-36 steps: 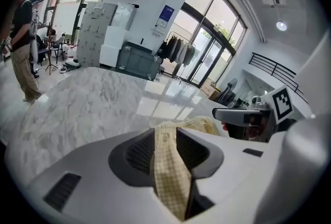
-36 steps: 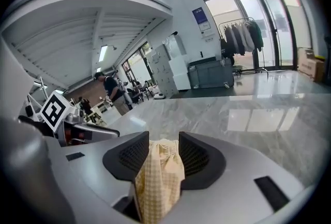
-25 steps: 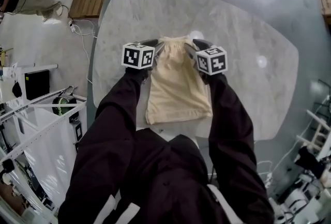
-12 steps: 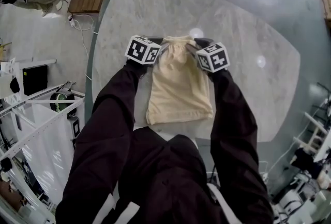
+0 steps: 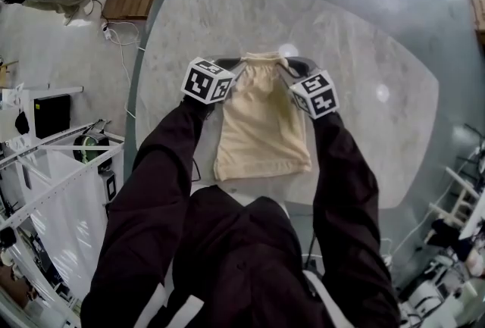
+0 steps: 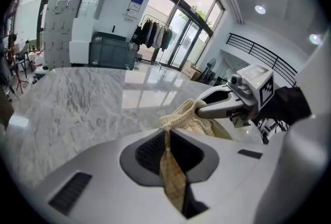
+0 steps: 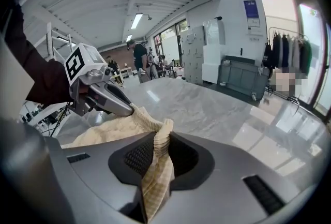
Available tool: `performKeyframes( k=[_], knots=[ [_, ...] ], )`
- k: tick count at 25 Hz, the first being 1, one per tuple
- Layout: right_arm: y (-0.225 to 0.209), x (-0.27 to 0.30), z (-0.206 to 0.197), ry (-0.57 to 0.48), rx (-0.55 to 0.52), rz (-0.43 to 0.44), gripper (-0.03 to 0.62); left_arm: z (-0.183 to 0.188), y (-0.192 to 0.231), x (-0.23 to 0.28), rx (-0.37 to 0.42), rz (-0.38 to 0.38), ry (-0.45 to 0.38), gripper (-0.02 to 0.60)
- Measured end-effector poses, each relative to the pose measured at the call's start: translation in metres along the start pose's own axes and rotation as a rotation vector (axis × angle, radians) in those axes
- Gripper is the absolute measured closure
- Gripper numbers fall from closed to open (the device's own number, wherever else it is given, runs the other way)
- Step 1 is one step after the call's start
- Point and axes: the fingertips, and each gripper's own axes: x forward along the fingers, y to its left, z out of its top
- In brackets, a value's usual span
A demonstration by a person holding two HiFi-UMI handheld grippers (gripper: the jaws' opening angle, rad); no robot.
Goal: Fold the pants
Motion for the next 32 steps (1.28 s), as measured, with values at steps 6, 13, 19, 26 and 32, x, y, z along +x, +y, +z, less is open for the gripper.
performKeyframes(
  k=[6, 13, 19, 26, 32],
  knots=[
    [0.019, -0.033, 0.013, -0.089, -0.065, 0.031, 0.523, 0.011, -0.027, -0.027, 0.141, -0.016, -0.068, 0.549],
    [0.048, -0.07, 0.008, -0.202, -0.147, 0.101, 0.523, -0.001, -0.063, -0.051, 0.208, -0.087, -0.133, 0.549],
    [0.078, -0.1, -0.01, -0.223, -0.235, 0.157, 0.522, -0.026, -0.098, -0.068, 0.304, -0.112, -0.128, 0.549],
    [0.107, -0.125, -0.032, -0.202, -0.342, 0.165, 0.519, -0.047, -0.131, -0.084, 0.401, -0.091, -0.124, 0.549],
    [0.128, -0.14, -0.048, -0.207, -0.427, 0.146, 0.517, -0.073, -0.148, -0.091, 0.466, -0.069, -0.119, 0.549]
  ],
)
